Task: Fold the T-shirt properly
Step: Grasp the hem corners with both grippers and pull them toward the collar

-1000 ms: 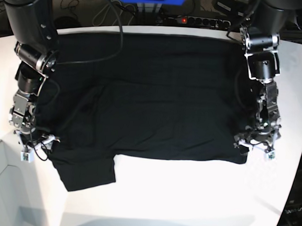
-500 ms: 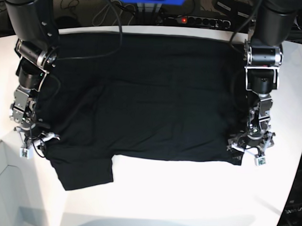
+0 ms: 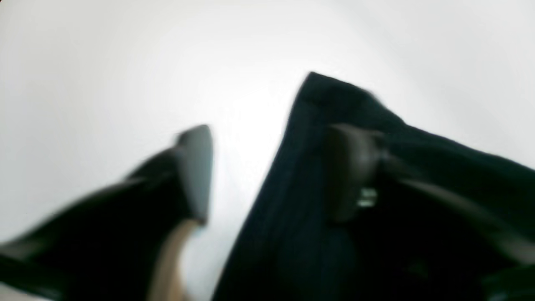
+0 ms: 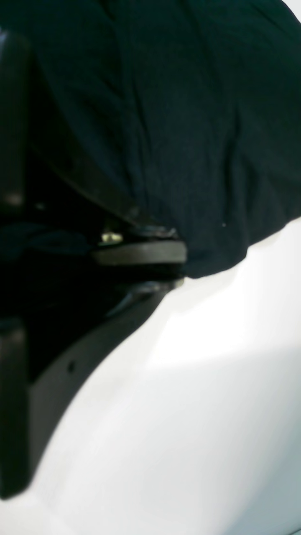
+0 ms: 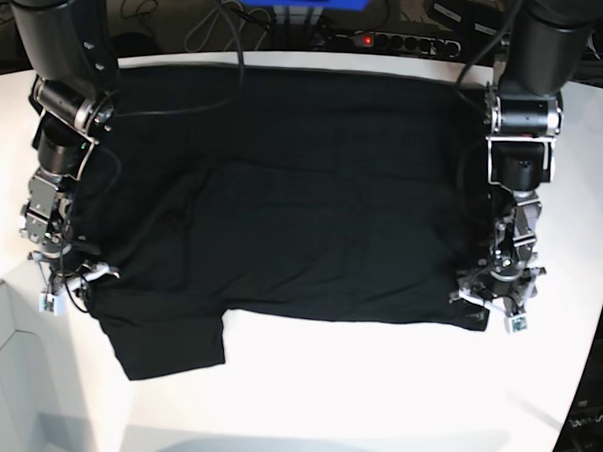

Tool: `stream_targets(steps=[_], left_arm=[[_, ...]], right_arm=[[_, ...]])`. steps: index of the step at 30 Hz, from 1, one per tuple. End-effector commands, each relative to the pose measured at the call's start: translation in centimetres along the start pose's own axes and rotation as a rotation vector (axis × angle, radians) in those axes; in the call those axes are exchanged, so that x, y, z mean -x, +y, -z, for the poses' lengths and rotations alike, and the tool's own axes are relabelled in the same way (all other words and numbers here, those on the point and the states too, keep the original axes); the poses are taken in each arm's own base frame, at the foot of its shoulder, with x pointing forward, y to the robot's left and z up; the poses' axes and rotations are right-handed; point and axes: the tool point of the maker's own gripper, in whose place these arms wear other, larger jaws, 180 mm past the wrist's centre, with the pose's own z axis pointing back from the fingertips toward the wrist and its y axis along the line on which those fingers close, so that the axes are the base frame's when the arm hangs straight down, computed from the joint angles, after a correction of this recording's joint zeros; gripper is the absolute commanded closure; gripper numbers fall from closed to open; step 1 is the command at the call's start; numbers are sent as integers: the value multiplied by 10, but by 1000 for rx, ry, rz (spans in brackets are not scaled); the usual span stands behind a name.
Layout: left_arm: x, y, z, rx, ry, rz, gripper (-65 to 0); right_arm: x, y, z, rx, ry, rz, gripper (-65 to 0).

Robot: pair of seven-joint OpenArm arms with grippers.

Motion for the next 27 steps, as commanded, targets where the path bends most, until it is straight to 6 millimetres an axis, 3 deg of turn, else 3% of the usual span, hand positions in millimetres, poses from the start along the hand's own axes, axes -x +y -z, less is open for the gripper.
stream_targets(steps=[1, 3, 12, 14, 17, 24, 27], left_arm=[[-8, 8, 1, -20, 6, 6, -295], [-5, 9, 2, -22, 13, 6, -238], [-1, 9, 2, -24, 23, 9, -217], [-1, 9, 2, -24, 23, 9, -158], [-1, 9, 2, -23, 23, 6, 0], [-4, 7, 2, -18, 16, 4, 0], [-17, -5, 0, 5, -19, -3, 0]], right_arm=[[8, -7, -2, 16, 60, -31, -26], [8, -7, -2, 16, 62, -31, -26], [9, -7, -2, 16, 65, -31, -25], [9, -7, -2, 16, 65, -31, -24], [9, -6, -2, 15, 66, -30, 0], [5, 6, 2, -12, 71, -103, 0], [-19, 4, -1, 1, 8, -125, 0]])
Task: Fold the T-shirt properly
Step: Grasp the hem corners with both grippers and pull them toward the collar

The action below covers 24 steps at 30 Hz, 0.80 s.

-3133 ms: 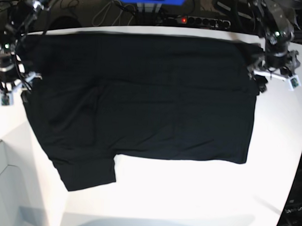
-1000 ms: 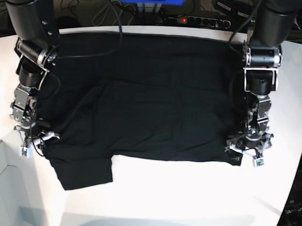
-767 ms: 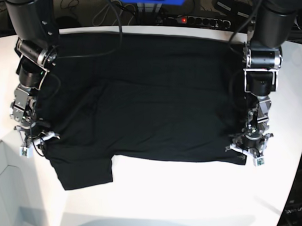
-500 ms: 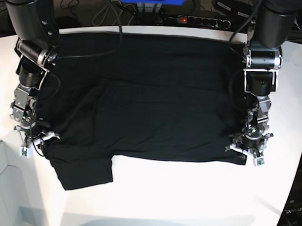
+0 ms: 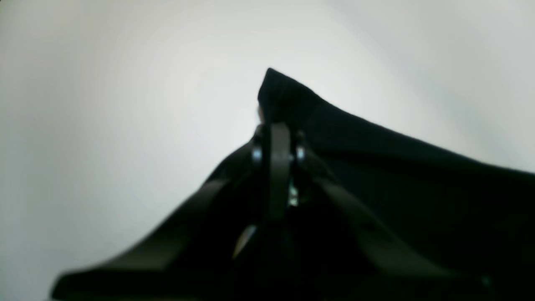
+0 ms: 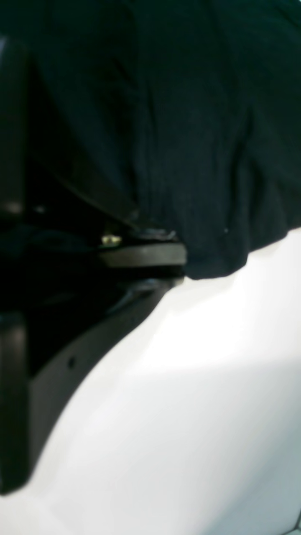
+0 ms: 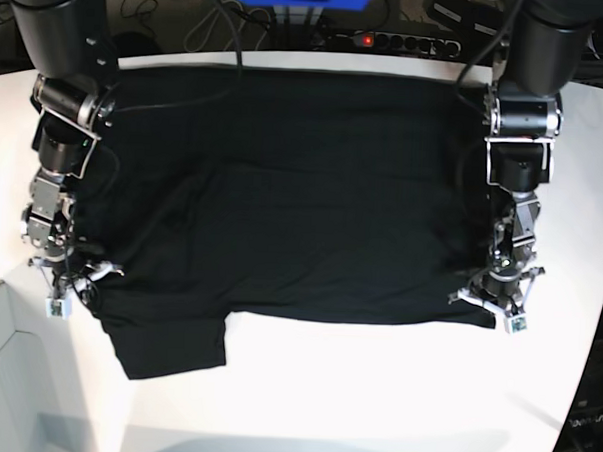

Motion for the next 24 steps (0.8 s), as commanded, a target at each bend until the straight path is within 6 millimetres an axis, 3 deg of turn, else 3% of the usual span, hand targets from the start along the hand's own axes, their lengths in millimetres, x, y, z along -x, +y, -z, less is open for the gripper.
stream_targets(steps=[1, 8, 13, 18, 24], left_arm=[[-16, -1, -2, 6, -41, 4, 0], [-42, -24, -33, 83, -187, 50, 0], [-44, -20, -53, 91, -239, 53, 0], [-50, 1, -68, 55, -236, -12, 0], [-54, 2, -91, 62, -274, -21, 0]], right_arm=[[-22, -3, -1, 12, -35, -21, 0], [-51, -9, -20, 53, -140, -90, 0], [-67, -11, -47, 71, -242, -109, 0], [-63, -11, -69, 93, -276, -166, 0], [-51, -7, -96, 94, -305, -193, 0]])
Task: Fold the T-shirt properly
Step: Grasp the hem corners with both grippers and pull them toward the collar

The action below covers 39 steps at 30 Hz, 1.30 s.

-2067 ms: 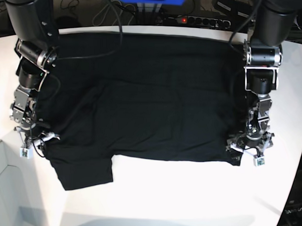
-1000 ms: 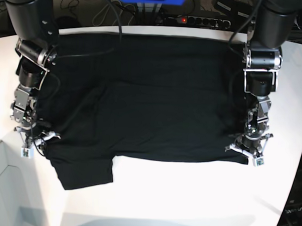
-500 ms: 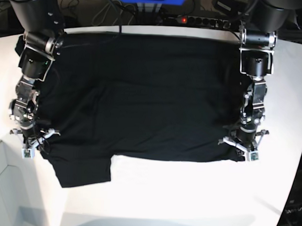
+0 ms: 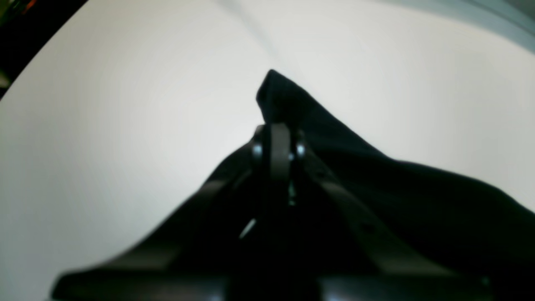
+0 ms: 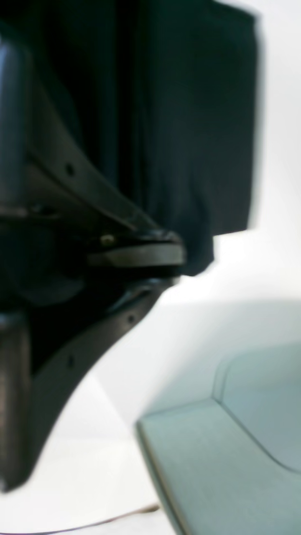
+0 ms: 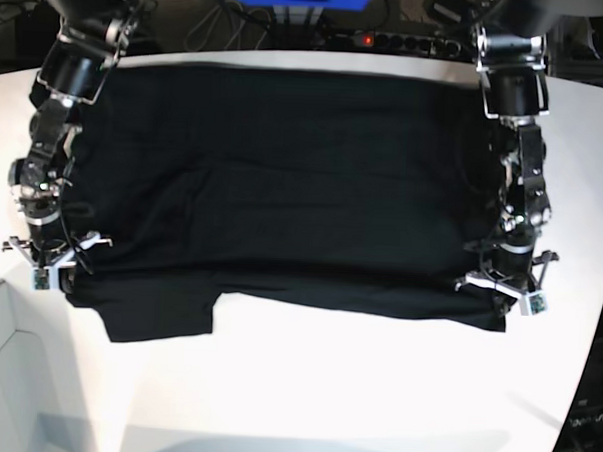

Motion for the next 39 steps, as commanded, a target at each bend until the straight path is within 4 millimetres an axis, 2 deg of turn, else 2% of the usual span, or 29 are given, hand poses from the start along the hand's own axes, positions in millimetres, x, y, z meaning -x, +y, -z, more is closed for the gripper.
stream_targets(steps=[1, 4, 6, 9, 12, 15, 20, 22, 26, 28, 30, 34, 36, 39], left_arm=[[-14, 6, -3, -10, -45, 11, 0], [-7, 6, -12, -5, -38, 22, 0], [5, 12, -21, -15, -20, 24, 0], [26, 9, -28, -13, 20, 14, 0], [42, 23, -37, -44, 51, 6, 0], [55, 23, -43, -50, 75, -9, 0], [65, 25, -47, -53, 97, -4, -2], [65, 24, -47, -48, 99, -2, -32], [68, 26, -53, -51, 102, 3, -197], [58, 24, -58, -44, 72, 10, -268], [43, 32, -65, -63, 32, 6, -322], [29, 47, -67, -111, -12, -35, -330], [16, 44, -61, -104, -39, -39, -330], [17, 45, -53, -110, -33, -48, -330]], right_arm=[[-16, -10, -5, 11, -58, 0, 0], [-11, -6, -17, 3, -60, -4, 0], [1, -8, -29, 7, -37, -22, 0], [23, -7, -41, 4, 9, -29, 0], [38, -7, -48, 4, 41, -27, 0], [43, -17, -54, 30, 50, -18, 0], [47, -15, -54, 26, 59, -17, 0], [47, -15, -54, 26, 60, -18, 0], [48, -16, -54, 26, 69, -23, 0], [48, -17, -53, 29, 86, -25, -22], [50, -17, -53, 30, 105, -23, -69], [49, -17, -52, 30, 102, -23, -160], [49, -17, -52, 30, 102, -22, -179], [50, -16, -52, 29, 102, -20, -185]])
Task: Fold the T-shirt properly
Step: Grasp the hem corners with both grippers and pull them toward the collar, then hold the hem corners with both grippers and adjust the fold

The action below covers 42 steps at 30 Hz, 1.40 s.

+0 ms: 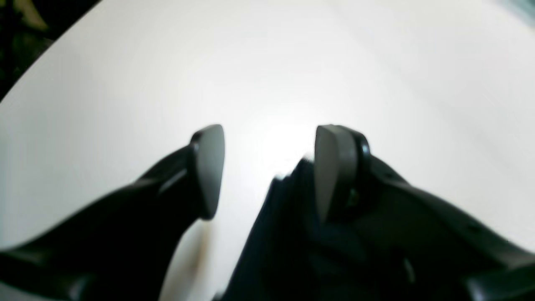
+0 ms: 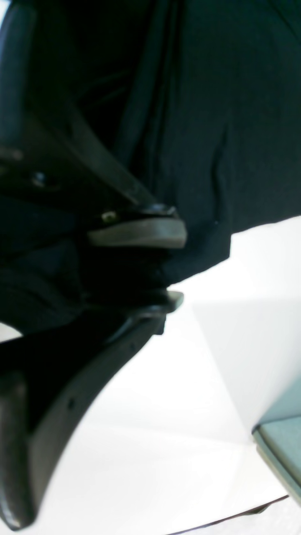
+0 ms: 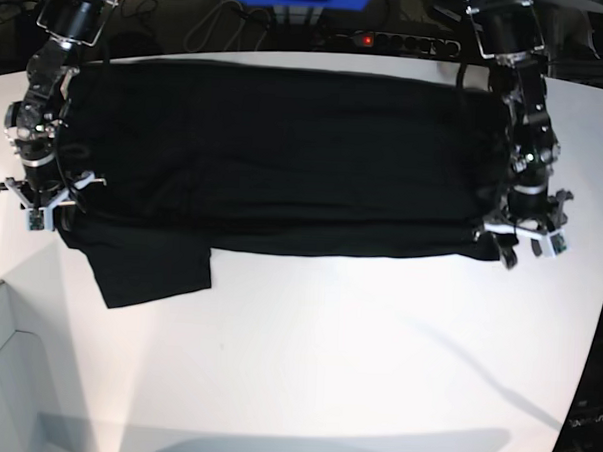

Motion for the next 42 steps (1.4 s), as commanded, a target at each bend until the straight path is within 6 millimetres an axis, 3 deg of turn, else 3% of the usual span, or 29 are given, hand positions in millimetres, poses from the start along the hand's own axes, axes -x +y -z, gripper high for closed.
stream_targets(steps=[1, 6, 11, 14, 24, 29, 37, 42], left_arm=[[-18, 0, 4, -1, -52, 3, -330], [-7, -15, 20, 26, -12, 5, -330], [4, -14, 21, 21, 15, 1, -329], [8, -23, 22, 45, 27, 16, -322], [4, -26, 24, 49, 19, 15, 0], [3, -26, 22, 52, 16, 13, 0], [-19, -33, 8, 76, -52, 23, 0], [-15, -30, 6, 71, -42, 27, 0]], right_arm=[[-20, -9, -1, 17, -62, -9, -185], [-20, -9, -1, 17, -62, -9, -185], [-19, -9, -1, 18, -55, -10, -185], [-19, -9, -1, 18, -55, -10, -185], [-19, -9, -1, 18, -55, -10, -185], [-32, -12, 0, 26, -83, -16, -188], [-62, -13, -10, 40, -157, -53, -191], [-69, -7, -10, 38, -180, -40, -259]])
